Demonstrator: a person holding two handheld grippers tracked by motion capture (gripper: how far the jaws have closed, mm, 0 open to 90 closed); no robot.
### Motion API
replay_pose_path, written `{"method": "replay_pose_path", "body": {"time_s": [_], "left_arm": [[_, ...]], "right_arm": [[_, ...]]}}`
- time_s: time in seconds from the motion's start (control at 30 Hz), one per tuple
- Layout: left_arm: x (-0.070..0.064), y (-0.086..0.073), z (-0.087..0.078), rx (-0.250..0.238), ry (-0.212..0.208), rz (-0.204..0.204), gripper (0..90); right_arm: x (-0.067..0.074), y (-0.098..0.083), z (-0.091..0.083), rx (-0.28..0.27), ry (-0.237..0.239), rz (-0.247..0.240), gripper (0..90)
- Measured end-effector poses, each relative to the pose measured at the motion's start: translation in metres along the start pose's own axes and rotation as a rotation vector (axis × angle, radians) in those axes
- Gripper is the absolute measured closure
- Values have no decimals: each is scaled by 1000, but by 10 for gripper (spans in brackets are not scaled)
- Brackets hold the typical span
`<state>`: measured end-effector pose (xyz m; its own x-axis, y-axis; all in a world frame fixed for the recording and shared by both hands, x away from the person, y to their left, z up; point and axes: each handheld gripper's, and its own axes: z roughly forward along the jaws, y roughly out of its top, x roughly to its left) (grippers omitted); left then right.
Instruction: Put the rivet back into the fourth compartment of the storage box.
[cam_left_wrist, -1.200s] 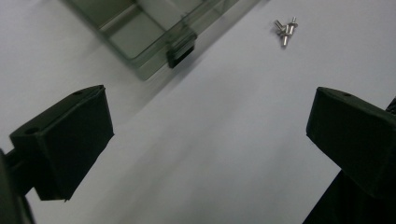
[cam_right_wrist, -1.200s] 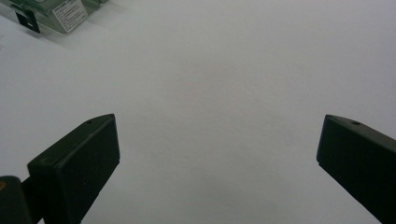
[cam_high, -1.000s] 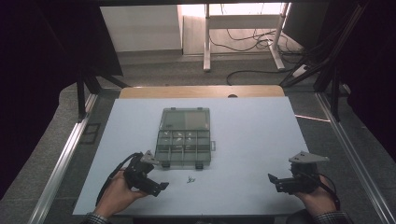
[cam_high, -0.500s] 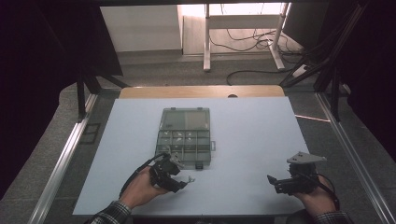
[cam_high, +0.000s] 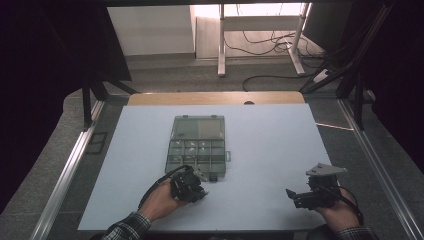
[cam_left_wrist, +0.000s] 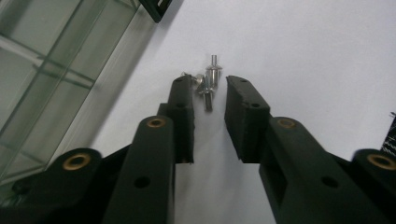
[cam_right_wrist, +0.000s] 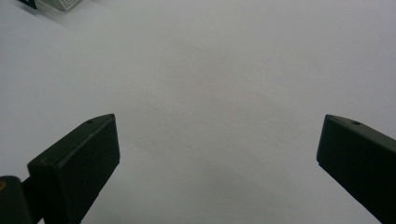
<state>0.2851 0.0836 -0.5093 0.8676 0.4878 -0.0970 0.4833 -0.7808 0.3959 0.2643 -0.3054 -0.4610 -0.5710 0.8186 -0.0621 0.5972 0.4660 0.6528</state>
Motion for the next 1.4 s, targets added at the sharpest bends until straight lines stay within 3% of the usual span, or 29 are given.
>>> {"method": "replay_pose_path", "body": {"time_s": [0.43,0.6,0.83,1.4], "left_arm": [[-2,4,2,17,25,12,823],[0,3,-3,-11,-8,-12,862],[2,2,-5,-3,-7,-18,862],[6,2,-26,-52,-31,-54,865]], "right_arm": [[0,0,1,13,0,-4,0],[0,0,1,15,-1,-7,0],[1,0,1,16,-1,-8,0],[1,-1,2,22,-5,-9,0]]}}
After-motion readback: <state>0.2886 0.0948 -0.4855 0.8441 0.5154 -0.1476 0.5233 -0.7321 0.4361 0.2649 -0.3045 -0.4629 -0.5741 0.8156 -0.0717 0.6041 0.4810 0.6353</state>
